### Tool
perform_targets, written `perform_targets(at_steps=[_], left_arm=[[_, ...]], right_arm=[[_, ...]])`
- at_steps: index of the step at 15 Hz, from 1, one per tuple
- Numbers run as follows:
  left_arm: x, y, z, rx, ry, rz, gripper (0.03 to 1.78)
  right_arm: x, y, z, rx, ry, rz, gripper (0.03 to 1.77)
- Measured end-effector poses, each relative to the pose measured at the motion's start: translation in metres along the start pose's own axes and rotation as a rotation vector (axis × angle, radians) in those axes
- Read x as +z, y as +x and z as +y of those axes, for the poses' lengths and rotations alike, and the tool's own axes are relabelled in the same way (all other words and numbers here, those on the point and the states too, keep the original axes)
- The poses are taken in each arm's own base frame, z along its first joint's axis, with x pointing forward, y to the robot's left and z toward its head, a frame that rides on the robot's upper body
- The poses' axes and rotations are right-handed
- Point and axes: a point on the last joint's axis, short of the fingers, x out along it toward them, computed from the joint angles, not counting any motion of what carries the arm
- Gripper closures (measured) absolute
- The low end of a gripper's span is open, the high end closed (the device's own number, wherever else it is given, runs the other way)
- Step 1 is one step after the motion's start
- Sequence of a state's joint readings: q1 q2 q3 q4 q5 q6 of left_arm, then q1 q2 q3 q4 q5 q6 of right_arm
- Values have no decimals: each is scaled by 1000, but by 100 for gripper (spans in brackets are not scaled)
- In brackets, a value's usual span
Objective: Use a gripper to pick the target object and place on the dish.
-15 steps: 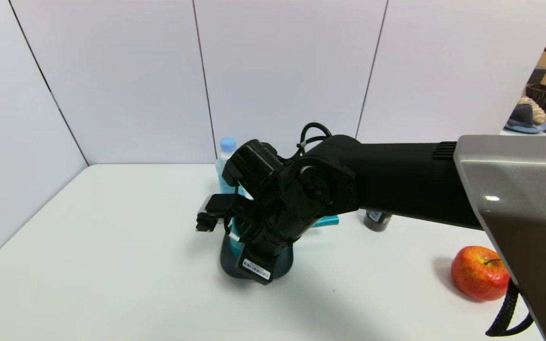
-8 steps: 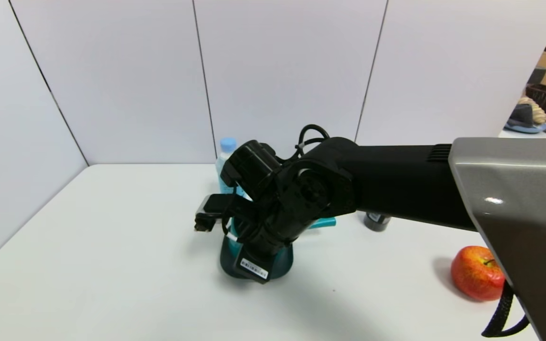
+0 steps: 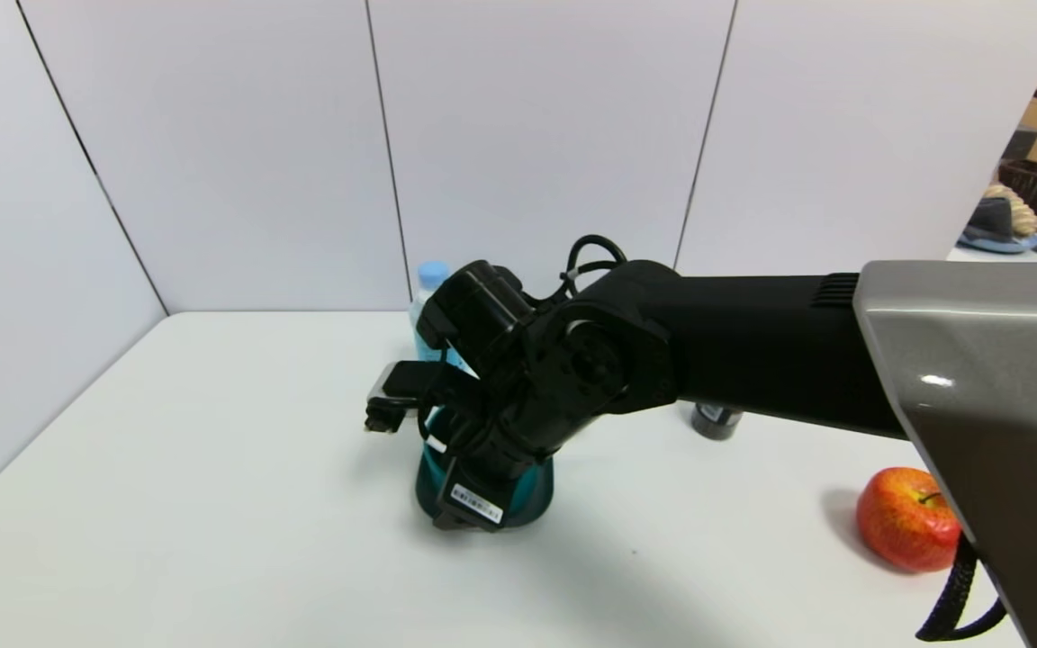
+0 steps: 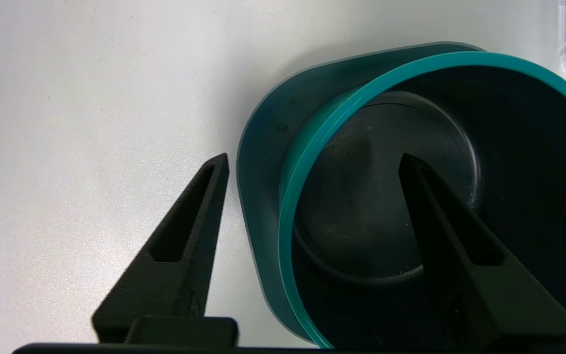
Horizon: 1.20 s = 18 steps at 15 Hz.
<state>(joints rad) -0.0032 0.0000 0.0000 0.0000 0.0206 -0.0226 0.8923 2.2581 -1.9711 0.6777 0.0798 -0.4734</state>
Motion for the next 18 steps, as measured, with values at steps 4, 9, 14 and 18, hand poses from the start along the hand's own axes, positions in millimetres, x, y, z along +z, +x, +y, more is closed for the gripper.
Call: perform_targets(at_steps=[4, 9, 14, 18], left_arm=[[0, 0, 0, 0, 0, 0, 12], [0, 0, 0, 0, 0, 0, 12], [0, 0, 0, 0, 0, 0, 12], [0, 0, 0, 0, 0, 0, 12]], right_arm=[[6, -17, 1, -23, -10, -41, 37], [21, -64, 5, -95, -35, -170, 24], [32, -134, 2, -246, -26, -368, 17], [25, -185, -21, -430, 69, -488, 13]])
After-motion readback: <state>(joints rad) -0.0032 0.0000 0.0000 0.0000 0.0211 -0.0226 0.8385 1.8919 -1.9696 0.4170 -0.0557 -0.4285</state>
